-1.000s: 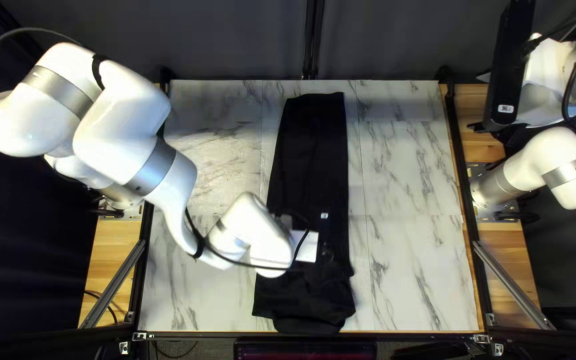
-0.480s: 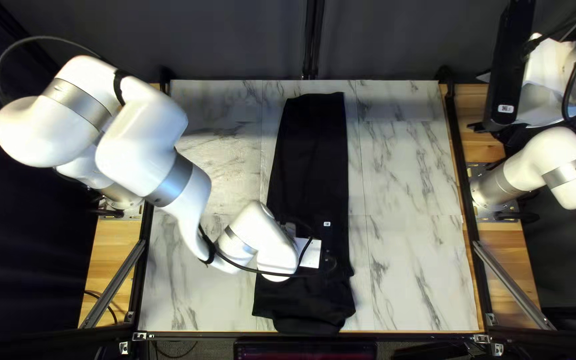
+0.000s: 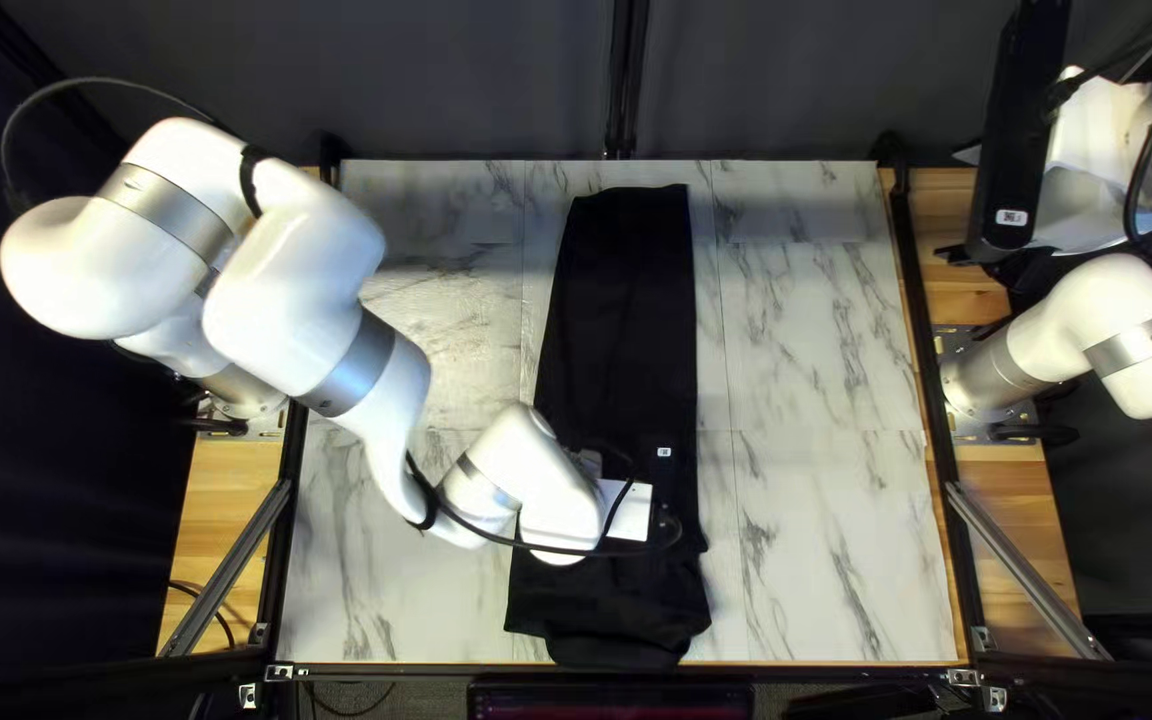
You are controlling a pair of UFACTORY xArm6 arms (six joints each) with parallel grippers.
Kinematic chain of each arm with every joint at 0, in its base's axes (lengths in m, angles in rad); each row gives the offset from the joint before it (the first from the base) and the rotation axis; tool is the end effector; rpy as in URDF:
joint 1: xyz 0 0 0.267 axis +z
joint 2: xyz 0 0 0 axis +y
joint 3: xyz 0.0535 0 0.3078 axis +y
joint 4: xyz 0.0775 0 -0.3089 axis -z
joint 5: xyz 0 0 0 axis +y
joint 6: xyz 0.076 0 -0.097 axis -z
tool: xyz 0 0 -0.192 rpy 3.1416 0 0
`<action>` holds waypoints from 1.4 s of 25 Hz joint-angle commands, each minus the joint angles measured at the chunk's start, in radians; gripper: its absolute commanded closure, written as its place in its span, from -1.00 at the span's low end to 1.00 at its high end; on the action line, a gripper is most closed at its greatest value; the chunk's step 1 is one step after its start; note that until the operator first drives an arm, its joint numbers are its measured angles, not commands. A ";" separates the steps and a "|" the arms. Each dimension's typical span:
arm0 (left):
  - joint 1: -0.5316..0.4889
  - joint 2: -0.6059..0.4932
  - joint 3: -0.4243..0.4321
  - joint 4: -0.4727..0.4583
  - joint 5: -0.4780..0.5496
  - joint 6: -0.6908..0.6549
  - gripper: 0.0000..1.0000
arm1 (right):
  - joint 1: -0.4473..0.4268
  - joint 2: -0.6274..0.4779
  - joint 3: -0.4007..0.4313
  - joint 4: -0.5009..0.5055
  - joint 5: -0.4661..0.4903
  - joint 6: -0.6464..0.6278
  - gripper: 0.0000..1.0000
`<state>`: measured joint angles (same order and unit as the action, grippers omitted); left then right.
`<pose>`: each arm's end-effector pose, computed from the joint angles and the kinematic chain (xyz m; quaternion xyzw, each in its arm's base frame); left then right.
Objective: Fold t-shirt
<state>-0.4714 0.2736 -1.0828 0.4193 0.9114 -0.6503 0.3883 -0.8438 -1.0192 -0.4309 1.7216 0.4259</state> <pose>0.4512 -0.1469 0.1080 -0.9850 0.0479 -0.0416 0.1602 0.2203 -0.0440 0.4253 0.9734 -0.0653 0.1459 0.1642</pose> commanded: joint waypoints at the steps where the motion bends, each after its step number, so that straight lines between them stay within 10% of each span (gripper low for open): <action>1: 0.014 -0.078 0.045 0.026 0.021 0.005 -1.00 | 0.000 0.000 0.000 0.000 0.000 0.000 -1.00; 11: 0.365 -0.303 0.202 0.007 -0.100 0.356 -1.00 | 0.000 0.000 0.000 0.000 0.000 0.000 -1.00; 23: 0.365 -0.303 0.202 0.007 -0.100 0.356 -1.00 | 0.000 0.000 0.000 0.000 0.000 0.000 -1.00; 35: 0.770 -0.112 0.221 0.339 -0.440 0.583 -1.00 | 0.000 0.000 0.000 0.000 0.000 0.000 -1.00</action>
<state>0.2139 0.0900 -0.8428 0.6478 0.5346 -0.1011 0.3883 -0.8438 -1.0192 -0.4309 1.7216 0.4259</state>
